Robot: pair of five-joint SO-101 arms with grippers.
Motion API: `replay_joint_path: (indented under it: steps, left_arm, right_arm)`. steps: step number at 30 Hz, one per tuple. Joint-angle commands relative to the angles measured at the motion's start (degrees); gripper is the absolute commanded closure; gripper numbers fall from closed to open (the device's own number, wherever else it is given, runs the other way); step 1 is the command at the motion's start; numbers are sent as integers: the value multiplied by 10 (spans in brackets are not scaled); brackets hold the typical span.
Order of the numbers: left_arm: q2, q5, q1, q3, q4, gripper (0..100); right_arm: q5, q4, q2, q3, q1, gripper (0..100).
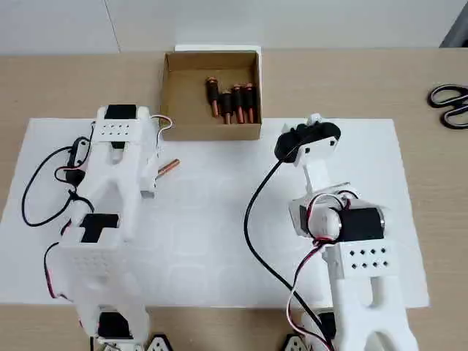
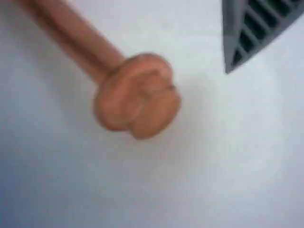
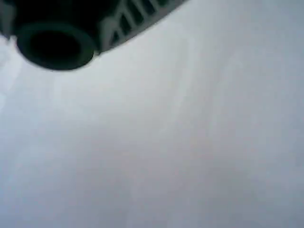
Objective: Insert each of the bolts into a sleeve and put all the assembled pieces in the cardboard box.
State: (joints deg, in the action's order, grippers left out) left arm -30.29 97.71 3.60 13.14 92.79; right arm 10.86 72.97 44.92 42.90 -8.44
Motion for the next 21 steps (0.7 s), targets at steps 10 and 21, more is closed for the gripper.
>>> replay_joint_path:
  steps: [10, 21]
  left_arm:
    - [-40, 0, 0, 20, -13, 656]
    - [-106, 4, 4, 71, 8, 930]
  right_arm:
    - [4, -4, 14, -4, 6, 994]
    - [5, -4, 15, -4, 6, 994]
